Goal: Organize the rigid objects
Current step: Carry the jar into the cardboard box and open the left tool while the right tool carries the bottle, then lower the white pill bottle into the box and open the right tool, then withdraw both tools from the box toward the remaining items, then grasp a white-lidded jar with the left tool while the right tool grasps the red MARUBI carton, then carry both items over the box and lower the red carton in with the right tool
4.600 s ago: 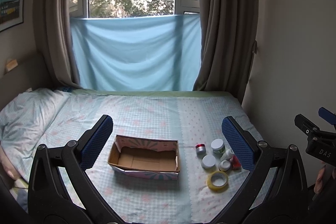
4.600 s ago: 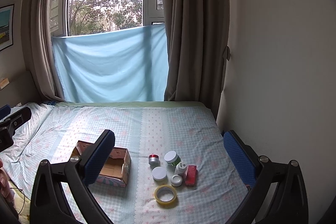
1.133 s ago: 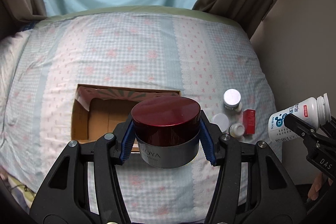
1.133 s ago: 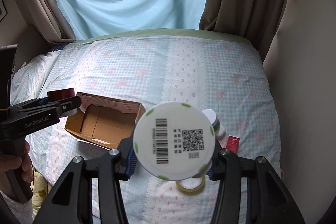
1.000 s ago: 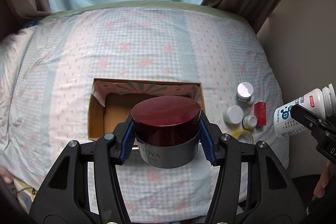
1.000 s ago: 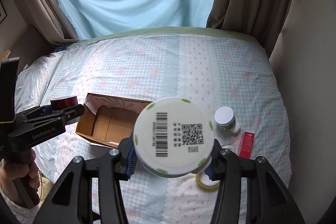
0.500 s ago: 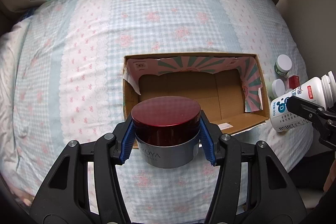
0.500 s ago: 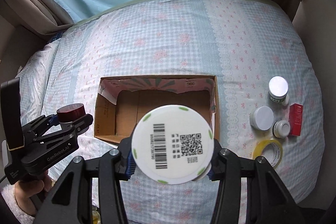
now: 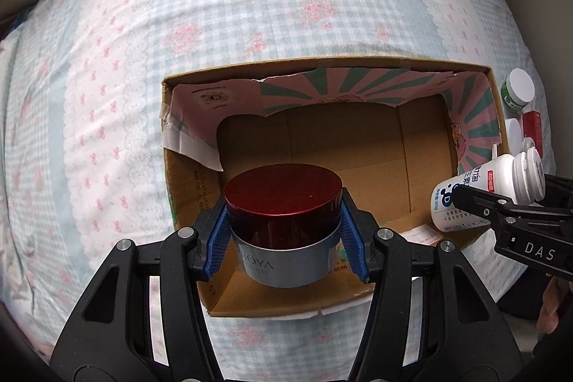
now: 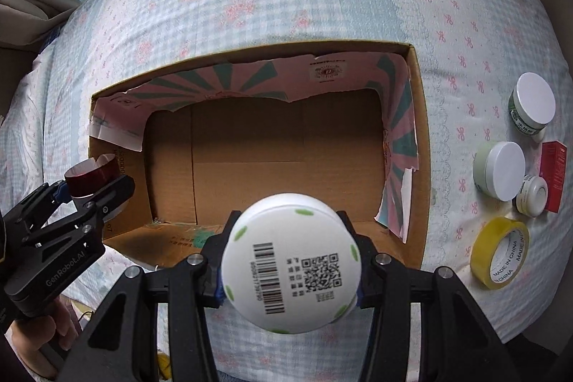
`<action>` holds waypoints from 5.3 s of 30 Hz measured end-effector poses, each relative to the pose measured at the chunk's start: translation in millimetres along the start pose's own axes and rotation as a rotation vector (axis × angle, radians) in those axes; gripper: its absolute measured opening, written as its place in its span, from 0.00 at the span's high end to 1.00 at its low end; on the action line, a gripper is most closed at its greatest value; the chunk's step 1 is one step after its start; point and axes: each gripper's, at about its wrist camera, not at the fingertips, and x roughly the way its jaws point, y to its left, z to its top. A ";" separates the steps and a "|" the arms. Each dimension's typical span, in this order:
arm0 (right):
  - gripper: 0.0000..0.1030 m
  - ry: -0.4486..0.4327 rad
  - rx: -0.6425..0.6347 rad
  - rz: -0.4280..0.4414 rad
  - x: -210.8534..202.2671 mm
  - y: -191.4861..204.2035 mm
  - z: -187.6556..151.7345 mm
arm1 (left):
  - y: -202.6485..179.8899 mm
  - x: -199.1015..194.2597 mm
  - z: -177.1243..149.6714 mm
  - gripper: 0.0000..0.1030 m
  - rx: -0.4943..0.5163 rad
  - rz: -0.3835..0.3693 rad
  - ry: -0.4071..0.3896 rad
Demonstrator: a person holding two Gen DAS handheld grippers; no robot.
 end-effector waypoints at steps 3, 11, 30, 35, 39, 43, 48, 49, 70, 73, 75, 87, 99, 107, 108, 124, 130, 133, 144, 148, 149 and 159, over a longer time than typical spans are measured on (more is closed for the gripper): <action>0.55 0.026 0.015 0.015 11.0 -3.0 7.3 | -1.7 8.9 5.4 0.51 0.018 -0.004 0.010; 0.31 0.048 0.015 -0.012 21.3 -1.5 18.0 | -6.4 -4.2 6.3 0.01 0.061 0.007 -0.068; 0.00 -0.111 0.119 0.103 -41.7 -20.5 -28.7 | -0.4 -63.4 -31.9 0.00 -0.001 -0.007 -0.141; 0.00 -0.146 0.108 0.108 -61.2 -14.2 -44.0 | -1.8 -90.5 -47.1 0.00 -0.008 0.002 -0.185; 0.00 -0.192 0.092 0.108 -85.1 -7.8 -60.3 | -2.3 -121.5 -64.8 0.00 -0.022 0.024 -0.229; 0.00 -0.248 0.065 0.109 -116.1 2.2 -82.4 | 1.0 -156.5 -89.1 0.00 -0.057 0.020 -0.271; 0.00 -0.307 0.020 0.045 -154.8 5.2 -114.2 | -3.0 -194.7 -114.4 0.00 -0.048 0.018 -0.316; 0.00 -0.314 0.017 0.029 -161.3 3.1 -120.3 | -5.2 -200.6 -118.9 0.00 -0.039 0.015 -0.326; 0.00 -0.444 0.221 -0.186 -250.7 -180.5 -195.2 | -187.8 -226.7 -85.8 0.00 0.071 -0.154 -0.362; 0.00 -0.456 0.237 -0.178 -254.3 -215.2 -186.9 | -223.2 -214.3 -66.8 0.00 0.072 -0.170 -0.340; 0.00 -0.463 0.250 -0.167 -254.6 -237.9 -179.9 | -248.2 -202.0 -52.1 0.00 0.081 -0.175 -0.317; 0.00 -0.444 0.283 -0.149 -209.1 -339.6 -115.0 | -374.0 -83.7 44.2 0.00 0.122 -0.212 -0.180; 0.08 -0.336 0.282 -0.184 -99.3 -385.4 -42.1 | -414.0 67.8 90.4 0.00 0.044 -0.234 -0.089; 0.28 -0.210 0.251 -0.219 -30.0 -385.3 -12.1 | -422.9 115.6 112.1 0.00 -0.008 -0.271 -0.097; 0.28 -0.202 0.254 -0.227 -24.3 -385.6 -11.6 | -424.4 118.5 112.5 0.01 -0.005 -0.272 -0.099; 0.62 -0.125 0.253 -0.271 14.4 -374.3 -10.0 | -444.3 127.0 118.6 0.28 0.053 -0.234 -0.100; 0.63 -0.131 0.243 -0.250 9.3 -376.9 -4.9 | -441.2 119.0 117.0 0.31 0.070 -0.221 -0.108; 0.63 -0.142 0.259 -0.232 -0.6 -383.8 -7.2 | -437.7 110.1 113.4 0.32 0.073 -0.212 -0.115; 0.63 -0.257 0.282 -0.216 -83.5 -380.3 -30.9 | -422.7 27.4 98.7 0.32 0.109 -0.205 -0.208; 0.63 -0.311 0.271 -0.210 -127.3 -368.3 -41.0 | -411.6 -20.8 90.6 0.32 0.120 -0.205 -0.253; 0.63 -0.324 0.266 -0.210 -135.6 -363.7 -43.0 | -406.8 -33.6 87.1 0.32 0.121 -0.206 -0.264; 0.63 -0.465 0.140 -0.227 -237.6 -276.9 -84.8 | -331.7 -154.1 35.1 0.32 0.108 -0.224 -0.357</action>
